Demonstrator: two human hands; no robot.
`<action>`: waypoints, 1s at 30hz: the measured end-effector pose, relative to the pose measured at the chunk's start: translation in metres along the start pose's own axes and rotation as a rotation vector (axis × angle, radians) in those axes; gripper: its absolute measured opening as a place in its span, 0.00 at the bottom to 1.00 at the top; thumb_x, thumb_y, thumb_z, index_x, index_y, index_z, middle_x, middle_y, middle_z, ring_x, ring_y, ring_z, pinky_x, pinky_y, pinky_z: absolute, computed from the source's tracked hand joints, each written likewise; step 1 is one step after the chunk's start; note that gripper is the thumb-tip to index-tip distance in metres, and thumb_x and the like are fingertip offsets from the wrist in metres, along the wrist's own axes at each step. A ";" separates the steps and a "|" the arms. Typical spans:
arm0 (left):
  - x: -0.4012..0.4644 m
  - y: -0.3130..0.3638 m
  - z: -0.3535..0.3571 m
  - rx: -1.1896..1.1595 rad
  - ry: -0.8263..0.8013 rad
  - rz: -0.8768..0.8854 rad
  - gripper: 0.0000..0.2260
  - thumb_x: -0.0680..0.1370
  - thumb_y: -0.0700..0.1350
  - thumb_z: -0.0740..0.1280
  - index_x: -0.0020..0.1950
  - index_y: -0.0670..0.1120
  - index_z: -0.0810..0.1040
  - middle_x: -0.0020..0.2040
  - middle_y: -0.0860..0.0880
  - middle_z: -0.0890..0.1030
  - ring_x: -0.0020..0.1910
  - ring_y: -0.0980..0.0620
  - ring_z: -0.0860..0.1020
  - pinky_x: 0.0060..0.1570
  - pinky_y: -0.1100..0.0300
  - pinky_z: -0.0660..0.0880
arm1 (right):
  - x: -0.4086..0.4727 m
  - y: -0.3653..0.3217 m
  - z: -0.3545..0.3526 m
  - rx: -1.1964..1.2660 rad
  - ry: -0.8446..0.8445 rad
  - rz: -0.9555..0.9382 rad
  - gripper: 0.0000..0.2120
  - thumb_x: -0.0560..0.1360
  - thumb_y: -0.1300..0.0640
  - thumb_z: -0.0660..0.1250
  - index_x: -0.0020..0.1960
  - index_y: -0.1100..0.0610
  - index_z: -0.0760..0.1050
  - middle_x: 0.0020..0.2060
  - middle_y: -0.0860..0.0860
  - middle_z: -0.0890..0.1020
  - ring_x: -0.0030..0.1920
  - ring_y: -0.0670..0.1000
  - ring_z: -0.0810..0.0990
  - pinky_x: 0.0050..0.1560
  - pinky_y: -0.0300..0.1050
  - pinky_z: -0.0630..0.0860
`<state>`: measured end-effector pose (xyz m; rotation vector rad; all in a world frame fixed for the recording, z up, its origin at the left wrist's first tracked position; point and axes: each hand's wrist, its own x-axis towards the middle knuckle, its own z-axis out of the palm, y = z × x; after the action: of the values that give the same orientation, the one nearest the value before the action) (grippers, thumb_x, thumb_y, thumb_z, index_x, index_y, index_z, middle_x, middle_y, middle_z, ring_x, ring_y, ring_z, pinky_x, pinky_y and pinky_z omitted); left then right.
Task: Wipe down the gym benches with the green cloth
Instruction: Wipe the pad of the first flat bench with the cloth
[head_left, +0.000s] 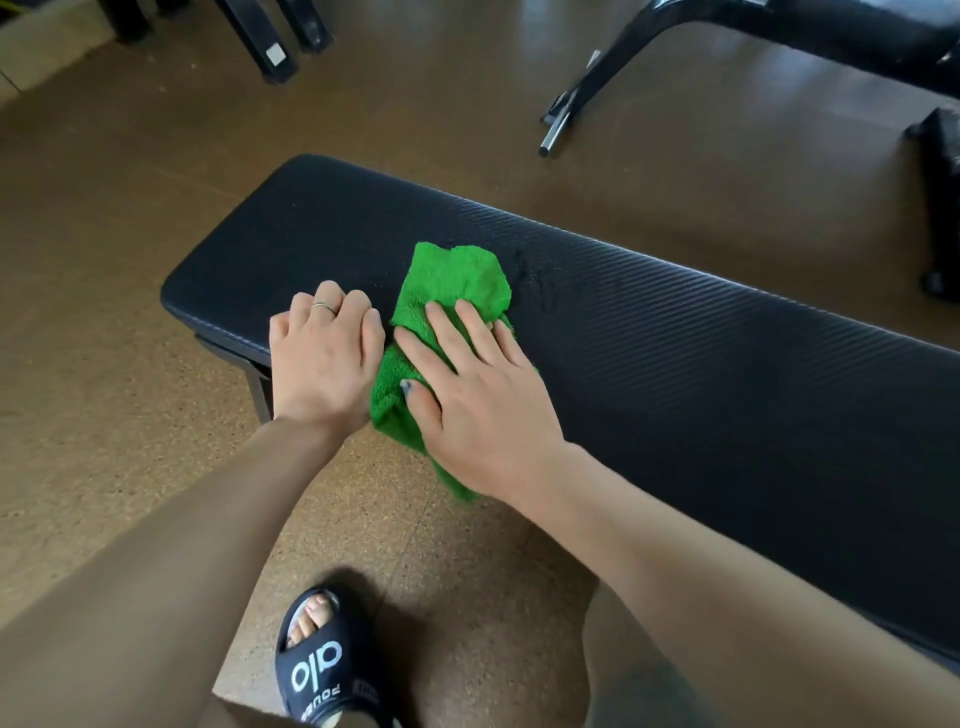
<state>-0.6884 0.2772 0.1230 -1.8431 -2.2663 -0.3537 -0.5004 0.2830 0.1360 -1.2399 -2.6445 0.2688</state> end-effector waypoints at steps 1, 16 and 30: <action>0.000 0.001 0.000 -0.006 0.005 -0.005 0.10 0.83 0.48 0.51 0.48 0.47 0.69 0.48 0.46 0.69 0.44 0.46 0.62 0.46 0.50 0.60 | 0.008 0.005 -0.001 -0.003 0.001 -0.004 0.26 0.84 0.43 0.48 0.81 0.46 0.64 0.81 0.53 0.64 0.81 0.59 0.59 0.79 0.61 0.56; -0.004 0.018 -0.005 -0.106 0.053 -0.173 0.18 0.84 0.49 0.48 0.50 0.43 0.74 0.51 0.43 0.74 0.49 0.39 0.71 0.53 0.43 0.66 | 0.114 0.056 -0.016 -0.029 -0.110 0.420 0.28 0.86 0.43 0.42 0.85 0.47 0.48 0.84 0.56 0.47 0.83 0.62 0.43 0.81 0.63 0.42; -0.002 0.017 -0.005 -0.161 0.069 -0.156 0.17 0.83 0.49 0.50 0.48 0.42 0.74 0.50 0.42 0.75 0.49 0.39 0.72 0.53 0.43 0.66 | 0.047 0.145 -0.044 -0.101 -0.034 0.495 0.26 0.85 0.42 0.46 0.81 0.44 0.59 0.76 0.56 0.68 0.74 0.61 0.65 0.75 0.56 0.59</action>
<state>-0.6718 0.2769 0.1285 -1.6991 -2.4027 -0.6329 -0.4119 0.4144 0.1472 -1.9282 -2.3604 0.2331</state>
